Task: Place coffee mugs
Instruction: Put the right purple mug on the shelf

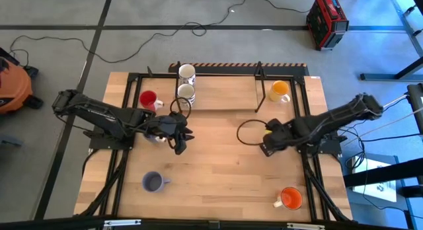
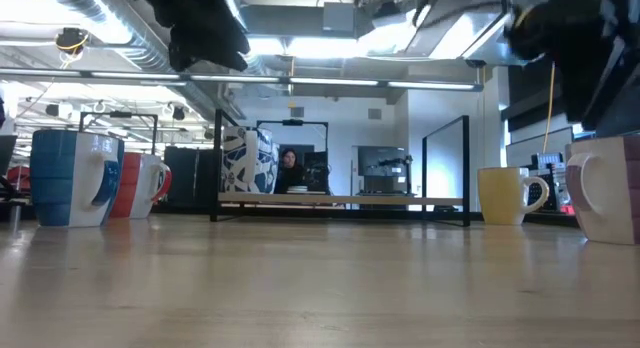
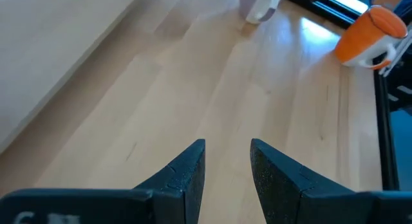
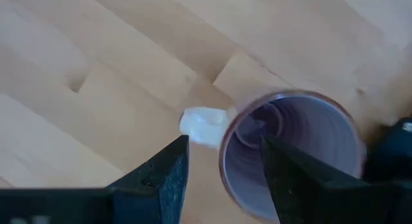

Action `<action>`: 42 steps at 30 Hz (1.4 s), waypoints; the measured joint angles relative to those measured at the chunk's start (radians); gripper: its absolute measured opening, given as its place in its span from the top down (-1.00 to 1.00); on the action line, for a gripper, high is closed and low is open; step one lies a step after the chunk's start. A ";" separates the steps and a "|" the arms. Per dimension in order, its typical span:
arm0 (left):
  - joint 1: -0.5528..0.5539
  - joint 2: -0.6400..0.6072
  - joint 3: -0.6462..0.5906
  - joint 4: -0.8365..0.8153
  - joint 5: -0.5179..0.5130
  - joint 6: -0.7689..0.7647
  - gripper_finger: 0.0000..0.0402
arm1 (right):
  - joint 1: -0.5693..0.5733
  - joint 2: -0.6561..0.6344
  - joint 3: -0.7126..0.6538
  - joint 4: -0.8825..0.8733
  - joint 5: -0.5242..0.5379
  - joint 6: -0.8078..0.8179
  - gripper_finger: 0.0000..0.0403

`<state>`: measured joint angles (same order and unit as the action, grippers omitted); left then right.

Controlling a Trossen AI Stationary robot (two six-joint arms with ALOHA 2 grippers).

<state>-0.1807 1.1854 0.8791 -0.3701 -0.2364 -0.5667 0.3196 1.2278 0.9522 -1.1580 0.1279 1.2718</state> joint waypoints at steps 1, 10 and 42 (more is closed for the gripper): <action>0.002 0.000 0.000 -0.002 0.001 0.000 0.41 | -0.017 0.000 -0.016 0.017 -0.008 -0.007 0.11; 0.006 0.000 0.000 -0.002 0.002 0.001 0.41 | -0.087 0.000 -0.101 0.078 -0.032 -0.022 0.14; 0.012 0.000 0.000 0.008 -0.013 0.055 0.41 | -0.084 0.228 0.092 0.436 -0.035 -0.981 0.99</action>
<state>-0.1684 1.1854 0.8791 -0.3625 -0.2493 -0.5117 0.2352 1.4556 1.0443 -0.7223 0.0932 0.2913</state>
